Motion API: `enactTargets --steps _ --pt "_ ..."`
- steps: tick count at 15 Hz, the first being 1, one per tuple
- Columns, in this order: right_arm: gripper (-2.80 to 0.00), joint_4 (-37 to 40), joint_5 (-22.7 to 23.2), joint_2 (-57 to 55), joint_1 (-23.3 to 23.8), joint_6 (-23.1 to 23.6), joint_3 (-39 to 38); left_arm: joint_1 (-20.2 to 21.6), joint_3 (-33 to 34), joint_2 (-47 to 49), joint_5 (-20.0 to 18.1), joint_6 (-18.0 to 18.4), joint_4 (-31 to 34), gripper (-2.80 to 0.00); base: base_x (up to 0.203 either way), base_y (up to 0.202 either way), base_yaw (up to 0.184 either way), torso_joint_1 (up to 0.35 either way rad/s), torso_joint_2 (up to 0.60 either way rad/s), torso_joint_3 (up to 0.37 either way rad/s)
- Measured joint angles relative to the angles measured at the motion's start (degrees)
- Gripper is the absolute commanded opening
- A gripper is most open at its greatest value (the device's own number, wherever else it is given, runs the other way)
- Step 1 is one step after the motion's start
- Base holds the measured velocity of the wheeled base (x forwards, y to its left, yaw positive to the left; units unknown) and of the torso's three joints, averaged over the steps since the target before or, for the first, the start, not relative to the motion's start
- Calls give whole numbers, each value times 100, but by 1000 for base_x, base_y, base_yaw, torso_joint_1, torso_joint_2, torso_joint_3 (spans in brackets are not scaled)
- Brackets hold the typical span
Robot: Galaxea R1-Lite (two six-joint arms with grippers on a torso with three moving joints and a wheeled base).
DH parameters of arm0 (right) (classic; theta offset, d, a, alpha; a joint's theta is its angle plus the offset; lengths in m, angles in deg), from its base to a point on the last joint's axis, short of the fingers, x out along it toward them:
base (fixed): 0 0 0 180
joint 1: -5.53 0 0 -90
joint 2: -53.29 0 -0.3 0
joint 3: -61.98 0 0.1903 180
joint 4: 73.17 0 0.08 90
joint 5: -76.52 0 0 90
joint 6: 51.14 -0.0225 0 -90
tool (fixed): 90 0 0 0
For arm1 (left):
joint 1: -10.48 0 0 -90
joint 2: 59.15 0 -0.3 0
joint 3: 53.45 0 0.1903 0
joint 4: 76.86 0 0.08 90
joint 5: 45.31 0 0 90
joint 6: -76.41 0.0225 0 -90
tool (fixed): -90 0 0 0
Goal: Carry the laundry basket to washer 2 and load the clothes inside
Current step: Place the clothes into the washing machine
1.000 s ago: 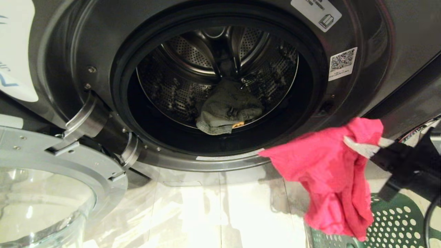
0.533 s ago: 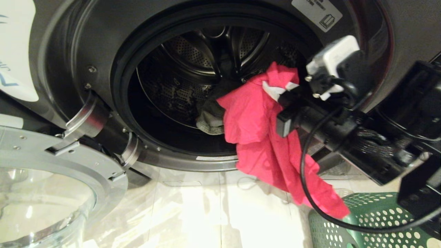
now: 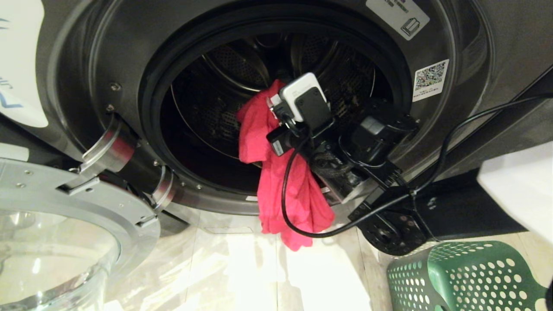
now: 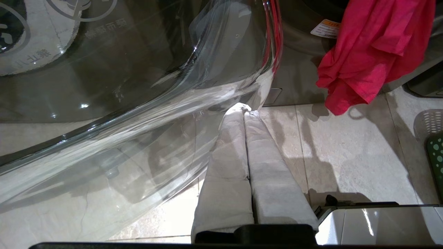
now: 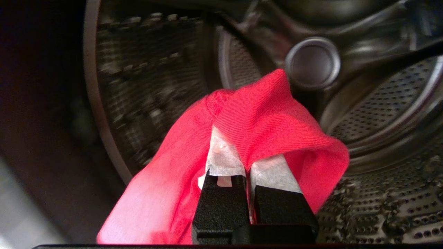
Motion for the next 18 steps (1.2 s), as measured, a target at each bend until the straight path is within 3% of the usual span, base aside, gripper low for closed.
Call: enactTargets --steps 7,18 --pt "-280 939 -899 -1858 420 175 3175 0 0 0 0 0 0 -280 0 0 0 0 0 0" --pt "-280 1974 -1006 -2491 677 494 3548 0 0 0 1 0 2 -280 0 0 0 0 0 0"
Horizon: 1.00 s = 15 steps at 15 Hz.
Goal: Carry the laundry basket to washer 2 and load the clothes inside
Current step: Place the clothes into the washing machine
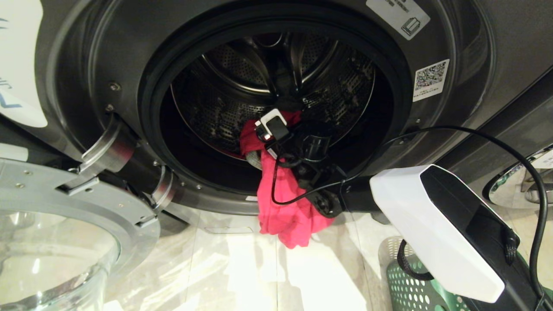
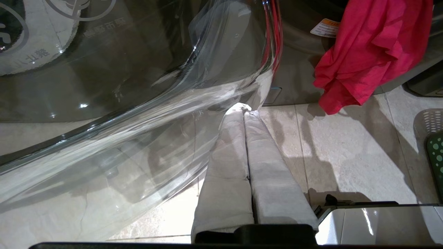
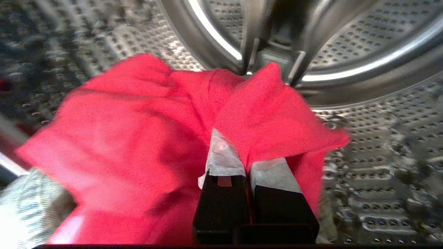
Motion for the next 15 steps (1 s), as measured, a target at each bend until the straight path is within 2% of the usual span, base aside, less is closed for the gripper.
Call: enactTargets --steps 1,2,8,12,15 --pt "-280 17 8 -2 -8 7 2 0 0 0 -4 0 -1 -280 0 0 0 0 0 0" --pt "0 30 7 -5 -5 7 2 0 0 0 -2 0 -1 -280 0 0 0 0 0 0" --pt "0 40 -15 -36 -11 -50 -20 0 0 0 1 0 0 -280 0 0 0 0 0 0" --pt "0 27 -13 396 -205 -325 -194 0 0 0 1 0 -1 -280 0 0 0 0 0 0" --pt "0 26 -18 773 -340 -460 -728 0 0 0 1 0 -1 -280 0 0 0 0 0 0"
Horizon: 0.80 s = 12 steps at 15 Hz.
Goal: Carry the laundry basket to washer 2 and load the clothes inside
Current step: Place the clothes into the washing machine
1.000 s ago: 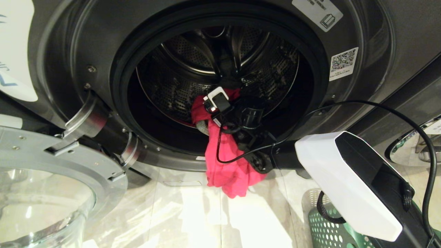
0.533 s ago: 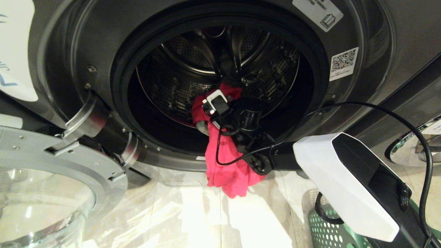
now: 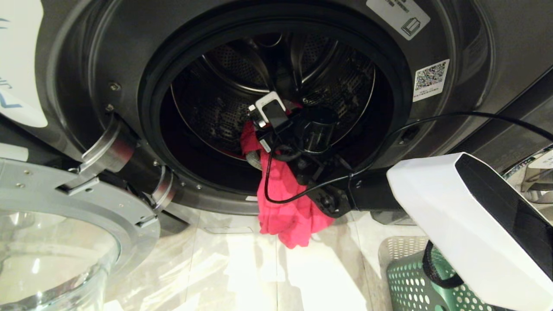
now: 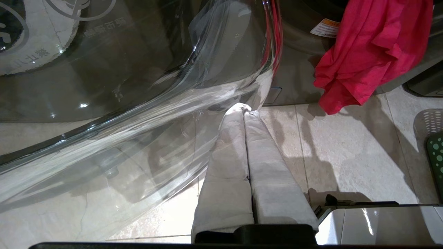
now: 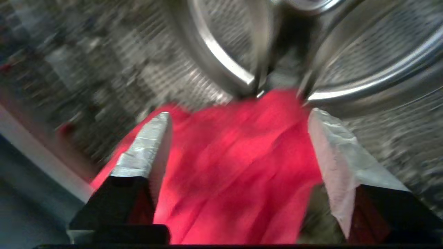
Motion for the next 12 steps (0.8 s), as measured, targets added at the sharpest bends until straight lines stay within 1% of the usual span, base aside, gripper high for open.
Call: enactTargets --steps 2,5,8,10,12 --pt "0 42 -23 294 -155 -347 -641 0 0 0 0 0 -2 -280 0 0 0 0 0 0" --pt "0 394 -112 854 -370 -1137 -1506 0 0 0 0 0 -2 -280 0 0 0 0 0 0" --pt "0 740 -390 1477 -579 -1806 -2219 0 0 0 0 0 -2 -280 0 0 0 0 0 0" --pt "0 1406 -528 1892 -709 -2466 -2665 0 0 0 0 0 -2 -280 0 0 0 0 0 0" --pt "0 2282 -589 2193 -753 -3299 -2954 0 0 0 -2 0 -2 -280 0 0 0 0 0 0"
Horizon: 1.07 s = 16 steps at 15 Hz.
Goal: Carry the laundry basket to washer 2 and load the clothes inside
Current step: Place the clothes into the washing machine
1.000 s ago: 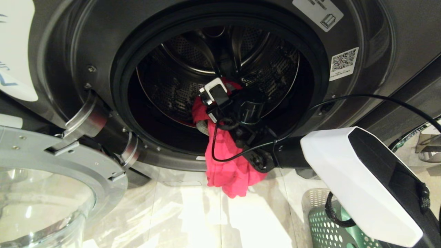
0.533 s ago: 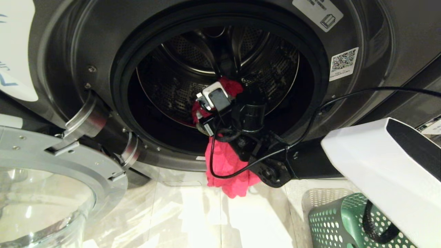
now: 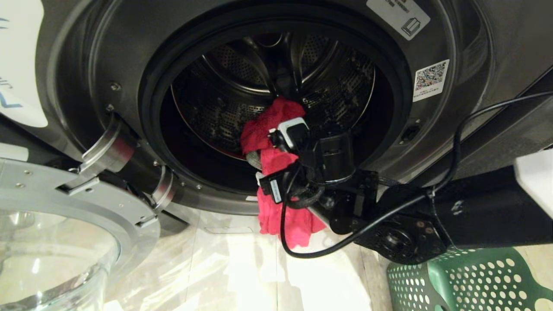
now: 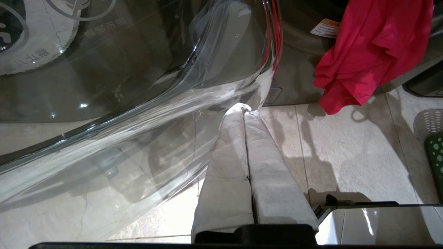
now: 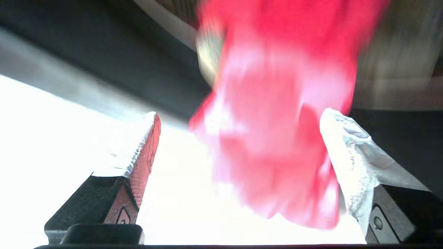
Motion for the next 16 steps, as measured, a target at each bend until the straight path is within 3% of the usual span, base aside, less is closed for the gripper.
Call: enactTargets --steps 3,6,10,16 --pt "0 976 -24 207 -37 -1217 -245 0 0 0 2 0 0 -280 0 0 0 0 0 0" --pt "0 1057 -171 28 -33 -1343 -328 0 0 0 2 0 0 -280 0 0 0 0 0 0" --pt "0 1455 -769 -243 -28 -1516 -351 0 0 0 2 0 0 -280 0 0 0 0 0 0" --pt "0 1451 -844 -783 -22 -1925 -153 0 0 0 2 0 0 -280 0 0 0 0 0 0"
